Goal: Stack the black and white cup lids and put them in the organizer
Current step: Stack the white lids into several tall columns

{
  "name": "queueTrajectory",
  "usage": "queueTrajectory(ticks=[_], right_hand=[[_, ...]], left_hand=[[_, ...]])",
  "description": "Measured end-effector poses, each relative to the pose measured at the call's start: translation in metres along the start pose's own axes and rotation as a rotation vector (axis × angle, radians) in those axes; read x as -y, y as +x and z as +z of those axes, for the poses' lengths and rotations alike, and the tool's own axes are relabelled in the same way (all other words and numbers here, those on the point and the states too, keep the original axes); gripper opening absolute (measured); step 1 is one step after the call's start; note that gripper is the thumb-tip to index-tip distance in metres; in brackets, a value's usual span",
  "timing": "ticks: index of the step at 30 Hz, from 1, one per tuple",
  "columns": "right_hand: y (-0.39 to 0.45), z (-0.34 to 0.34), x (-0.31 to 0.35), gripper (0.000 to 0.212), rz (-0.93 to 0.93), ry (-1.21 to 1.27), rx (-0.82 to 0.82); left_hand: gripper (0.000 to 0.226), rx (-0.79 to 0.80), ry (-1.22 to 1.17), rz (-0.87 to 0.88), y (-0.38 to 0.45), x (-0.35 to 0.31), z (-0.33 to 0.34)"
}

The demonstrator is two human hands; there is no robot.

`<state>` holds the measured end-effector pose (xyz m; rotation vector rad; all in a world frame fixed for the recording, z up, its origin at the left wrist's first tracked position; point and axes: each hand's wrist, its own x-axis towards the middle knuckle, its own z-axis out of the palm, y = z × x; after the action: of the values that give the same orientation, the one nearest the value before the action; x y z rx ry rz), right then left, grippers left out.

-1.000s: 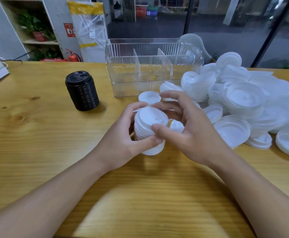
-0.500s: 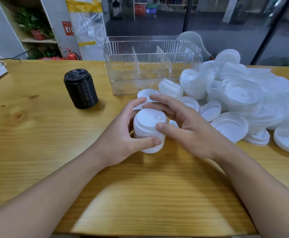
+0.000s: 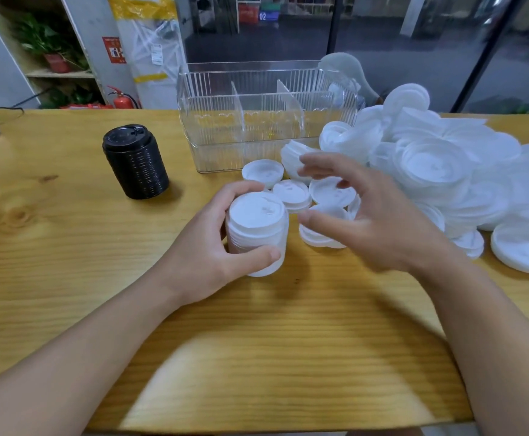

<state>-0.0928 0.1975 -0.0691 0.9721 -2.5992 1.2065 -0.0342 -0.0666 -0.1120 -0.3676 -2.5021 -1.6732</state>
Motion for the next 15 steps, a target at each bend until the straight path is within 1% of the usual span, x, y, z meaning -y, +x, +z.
queueTrajectory(ticks=[3, 5, 8, 11, 15], right_hand=[[0.000, -0.008, -0.010, 0.077, 0.067, -0.224, 0.071], [0.001, -0.004, -0.014, 0.079, 0.071, -0.327, 0.111], [0.005, 0.003, -0.020, 0.075, 0.068, -0.403, 0.084], [0.005, 0.004, -0.017, 0.072, 0.092, -0.403, 0.066], [0.002, 0.010, -0.012, 0.074, 0.087, -0.196, 0.120]], left_hand=[[0.089, -0.028, -0.015, 0.010, -0.002, -0.002, 0.003], [0.081, -0.032, -0.002, 0.019, -0.003, -0.005, 0.005], [0.067, -0.028, 0.020, 0.005, -0.004, -0.009, 0.008], [0.064, -0.028, 0.000, -0.003, -0.004, -0.009, 0.008], [0.063, -0.036, -0.023, 0.003, -0.005, -0.012, 0.008]])
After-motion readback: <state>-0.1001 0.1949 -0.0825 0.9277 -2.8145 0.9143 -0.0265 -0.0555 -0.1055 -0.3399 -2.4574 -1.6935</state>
